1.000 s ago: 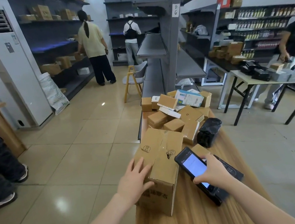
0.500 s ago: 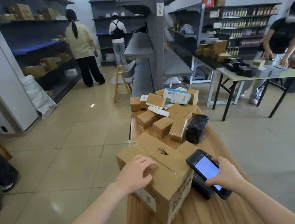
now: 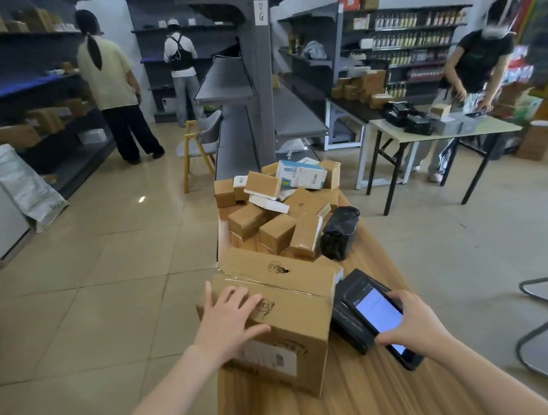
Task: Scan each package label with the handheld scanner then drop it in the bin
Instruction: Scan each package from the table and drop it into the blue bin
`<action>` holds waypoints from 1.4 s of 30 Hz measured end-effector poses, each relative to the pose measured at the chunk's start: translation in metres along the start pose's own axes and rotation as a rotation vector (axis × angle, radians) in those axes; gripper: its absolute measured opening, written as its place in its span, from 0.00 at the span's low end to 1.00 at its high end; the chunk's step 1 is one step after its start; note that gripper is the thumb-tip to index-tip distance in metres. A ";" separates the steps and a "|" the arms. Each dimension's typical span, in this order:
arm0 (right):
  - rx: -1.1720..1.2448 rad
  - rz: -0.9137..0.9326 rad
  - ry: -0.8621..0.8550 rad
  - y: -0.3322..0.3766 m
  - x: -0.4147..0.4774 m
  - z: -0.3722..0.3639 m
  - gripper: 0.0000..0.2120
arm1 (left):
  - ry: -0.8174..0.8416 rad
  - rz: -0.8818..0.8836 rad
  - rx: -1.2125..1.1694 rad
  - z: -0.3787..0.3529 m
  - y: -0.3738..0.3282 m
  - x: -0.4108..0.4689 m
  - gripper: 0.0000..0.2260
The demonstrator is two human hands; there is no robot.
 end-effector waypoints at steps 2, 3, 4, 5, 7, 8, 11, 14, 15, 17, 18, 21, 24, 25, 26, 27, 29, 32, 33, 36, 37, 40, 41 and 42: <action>0.006 -0.009 -0.017 -0.002 -0.001 0.004 0.44 | -0.048 0.016 0.007 -0.001 -0.009 0.007 0.32; 0.009 -0.013 -0.022 -0.003 -0.002 0.006 0.44 | -0.054 0.055 0.004 -0.004 -0.012 0.011 0.32; 0.010 -0.016 -0.023 -0.003 -0.003 0.006 0.44 | -0.055 0.107 -0.012 -0.006 -0.013 0.015 0.32; 0.013 -0.018 -0.022 -0.003 -0.005 0.005 0.44 | -0.053 0.152 -0.045 -0.008 -0.013 0.018 0.32; 0.021 -0.022 -0.015 -0.003 -0.009 0.001 0.43 | -0.037 0.177 -0.099 -0.008 -0.011 0.026 0.31; 0.020 -0.021 -0.010 -0.003 -0.011 -0.001 0.43 | -0.017 0.156 -0.101 -0.007 -0.008 0.030 0.31; 0.001 -0.013 0.019 -0.003 -0.018 -0.010 0.42 | 0.086 0.098 -0.096 -0.013 0.013 0.028 0.33; 0.025 -0.042 0.062 -0.003 -0.030 -0.030 0.43 | 0.142 0.101 -0.101 -0.023 0.031 0.015 0.34; 0.038 -0.054 0.089 -0.003 -0.036 -0.041 0.43 | 0.135 0.100 -0.100 -0.024 0.031 0.012 0.34; 0.019 -0.061 0.160 0.001 -0.050 -0.066 0.45 | 0.112 0.106 -0.095 -0.022 0.027 0.011 0.33; -0.006 -0.059 0.196 0.005 -0.056 -0.079 0.44 | 0.107 0.110 -0.086 -0.021 0.024 0.011 0.33; -0.042 -0.069 0.269 0.017 -0.072 -0.110 0.41 | 0.118 0.119 -0.023 -0.023 0.018 0.005 0.32; -0.020 -0.098 0.296 0.027 -0.079 -0.126 0.39 | 0.135 0.134 -0.020 -0.021 0.017 0.001 0.32; -0.024 -0.106 0.300 0.029 -0.079 -0.128 0.39 | 0.144 0.135 -0.036 -0.019 0.018 0.002 0.31; -0.033 -0.104 0.299 0.030 -0.078 -0.128 0.38 | 0.155 0.134 -0.050 -0.015 0.019 0.003 0.31; -0.042 -0.094 0.296 0.031 -0.078 -0.128 0.38 | 0.169 0.132 -0.062 -0.010 0.022 0.005 0.31; -0.061 -0.055 0.281 0.033 -0.075 -0.126 0.37 | 0.210 0.130 -0.078 0.001 0.029 0.010 0.30; -0.091 0.020 0.228 0.038 -0.073 -0.117 0.36 | 0.277 0.096 -0.073 0.021 0.039 0.024 0.29; -0.093 0.052 0.204 0.041 -0.072 -0.114 0.37 | 0.305 0.091 -0.092 0.026 0.043 0.029 0.28; -0.092 0.143 0.153 0.050 -0.067 -0.102 0.43 | 0.410 0.156 -0.220 0.032 0.056 0.032 0.25; -0.088 0.156 0.148 0.052 -0.066 -0.099 0.43 | 0.409 0.180 -0.249 0.031 0.058 0.030 0.24; -0.087 0.156 0.155 0.056 -0.061 -0.093 0.41 | 0.179 0.202 -0.287 0.031 0.059 0.019 0.23; -0.091 0.158 0.156 0.057 -0.059 -0.093 0.41 | 0.088 0.205 -0.308 0.030 0.058 0.014 0.23; -0.094 0.163 0.154 0.058 -0.058 -0.093 0.41 | 0.018 0.207 -0.337 0.028 0.056 0.007 0.24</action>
Point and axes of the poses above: each hand's wrist, its own x-axis towards the middle knuckle, its own z-axis out of the back of the hand, y = z × x, the point moved 7 cm from there along x, towards the middle knuckle, and after that the axes turned 10 degrees about -x, right-handed, at the moved point
